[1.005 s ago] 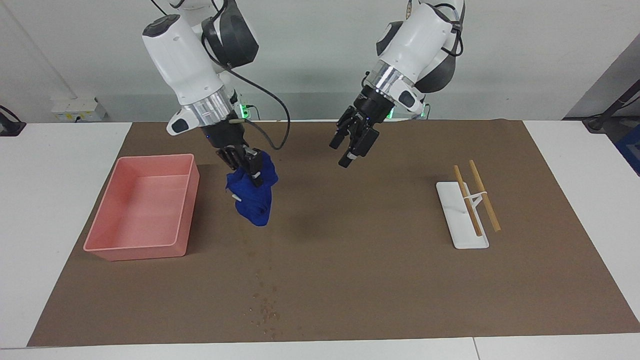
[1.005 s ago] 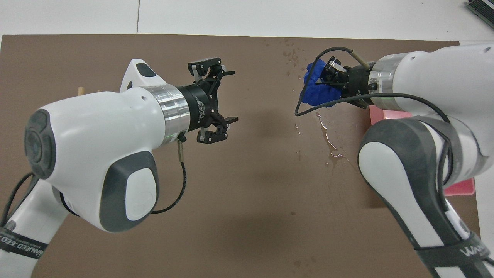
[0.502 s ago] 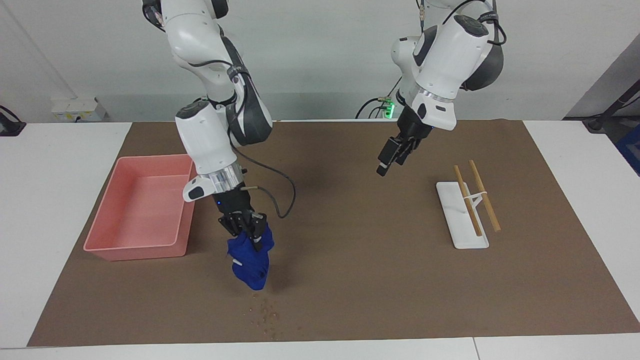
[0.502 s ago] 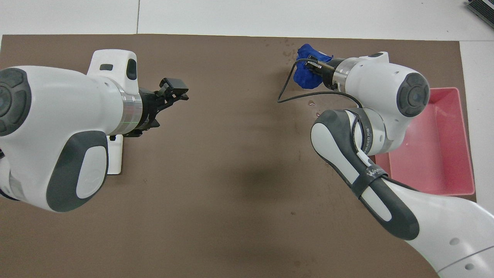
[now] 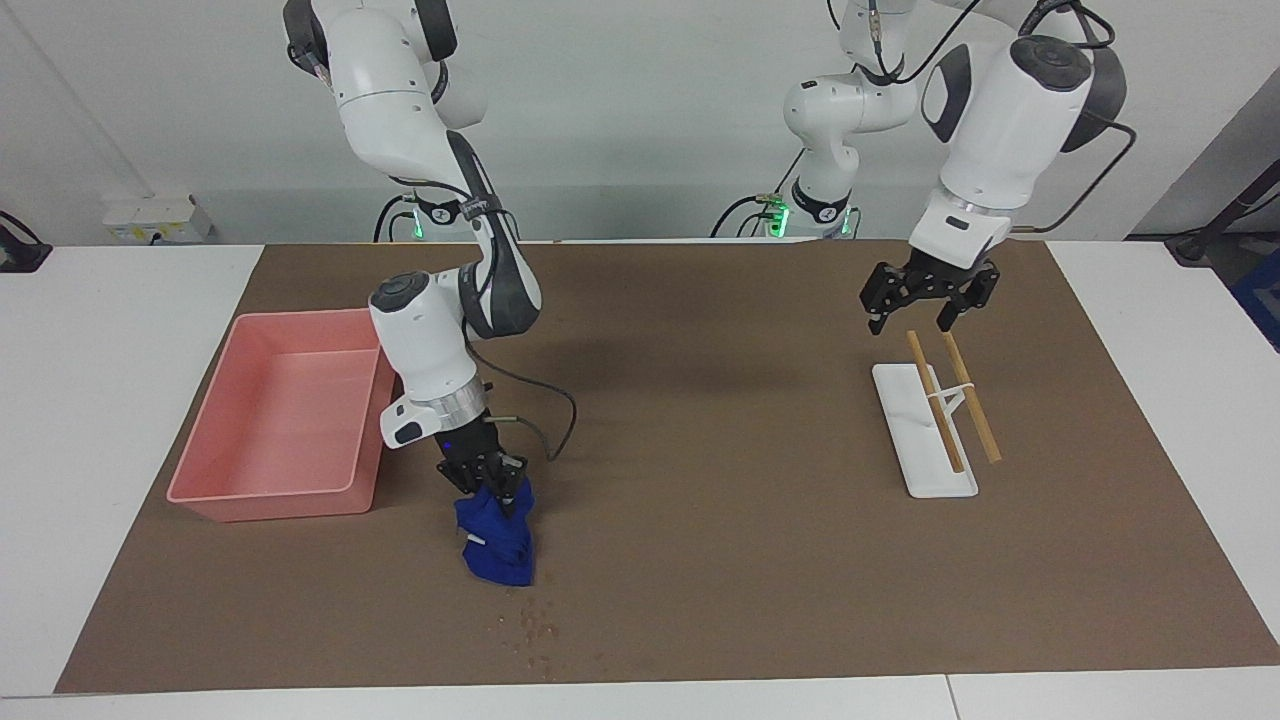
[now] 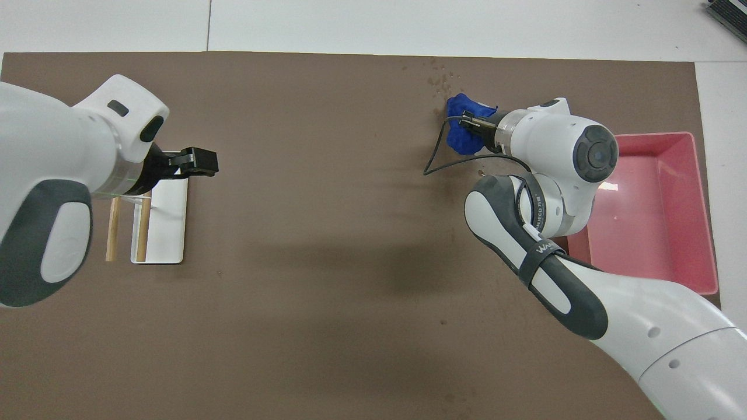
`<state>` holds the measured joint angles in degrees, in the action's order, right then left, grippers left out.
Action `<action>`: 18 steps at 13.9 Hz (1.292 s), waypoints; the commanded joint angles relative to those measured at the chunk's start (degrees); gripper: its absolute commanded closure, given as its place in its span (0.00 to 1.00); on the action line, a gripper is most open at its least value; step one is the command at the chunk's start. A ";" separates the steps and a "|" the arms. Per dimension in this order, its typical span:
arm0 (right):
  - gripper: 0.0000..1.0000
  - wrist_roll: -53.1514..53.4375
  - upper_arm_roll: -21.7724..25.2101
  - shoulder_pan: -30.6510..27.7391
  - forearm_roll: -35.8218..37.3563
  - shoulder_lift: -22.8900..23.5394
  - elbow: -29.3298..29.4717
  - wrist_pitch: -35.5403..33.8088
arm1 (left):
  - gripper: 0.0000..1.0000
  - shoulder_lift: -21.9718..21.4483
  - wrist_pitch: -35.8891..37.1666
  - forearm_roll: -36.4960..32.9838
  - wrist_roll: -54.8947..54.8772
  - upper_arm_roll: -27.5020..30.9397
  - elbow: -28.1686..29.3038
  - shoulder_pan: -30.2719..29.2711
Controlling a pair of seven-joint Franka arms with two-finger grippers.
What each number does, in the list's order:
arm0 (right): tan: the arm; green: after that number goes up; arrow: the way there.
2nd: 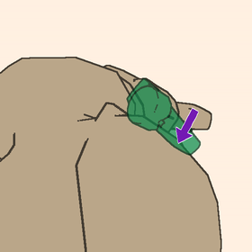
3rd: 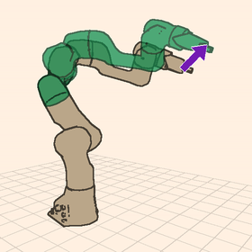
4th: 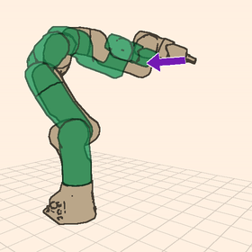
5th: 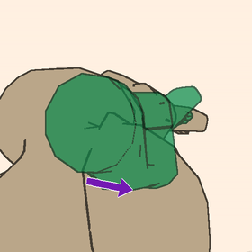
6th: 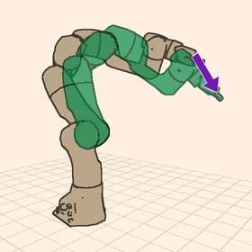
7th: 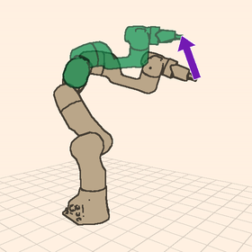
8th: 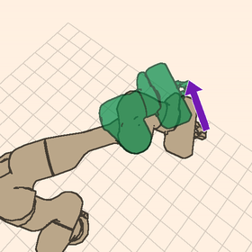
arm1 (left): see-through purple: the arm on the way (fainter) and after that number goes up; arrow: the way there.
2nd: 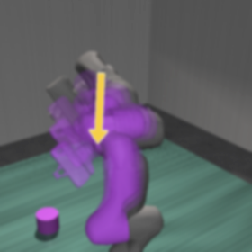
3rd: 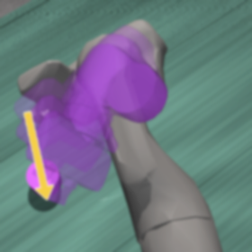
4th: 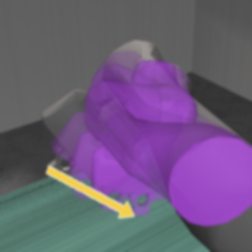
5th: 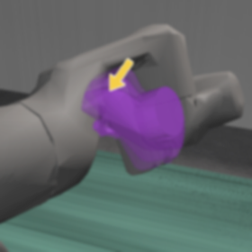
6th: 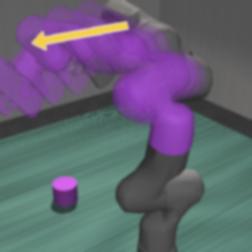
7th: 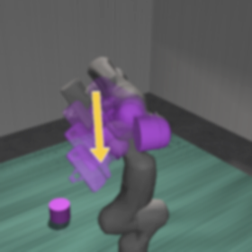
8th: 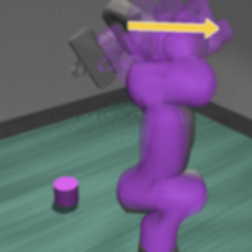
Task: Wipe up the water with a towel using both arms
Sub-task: 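Wipe the towel across the water spill with the right gripper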
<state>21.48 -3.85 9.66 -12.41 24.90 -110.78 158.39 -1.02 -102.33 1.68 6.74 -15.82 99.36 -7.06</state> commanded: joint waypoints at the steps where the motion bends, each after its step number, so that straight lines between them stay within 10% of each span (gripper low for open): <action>1: 1.00 -1.70 -0.37 -1.14 0.54 -6.08 -10.13 -1.41 | 0.00 0.23 10.72 1.13 -4.78 -0.53 -8.02 -3.39; 5: 1.00 -4.95 -0.37 -4.03 0.54 -9.51 -14.80 -11.57 | 0.00 -0.56 12.34 0.61 -12.10 -0.79 -7.78 -4.64; 8: 1.00 -5.49 -0.46 -4.48 0.54 -12.50 -20.24 -16.44 | 0.00 -1.88 11.10 0.51 -12.53 12.88 -5.76 8.86; 18: 1.00 -6.19 -0.37 -7.20 0.54 -22.77 -24.22 -46.65 | 0.00 -2.15 11.37 0.51 -12.27 13.18 -5.67 9.43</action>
<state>17.23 -3.87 3.53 -12.41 5.09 -131.17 115.83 -1.44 -90.56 1.91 -4.77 -3.63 91.83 1.33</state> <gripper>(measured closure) 0.784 0.000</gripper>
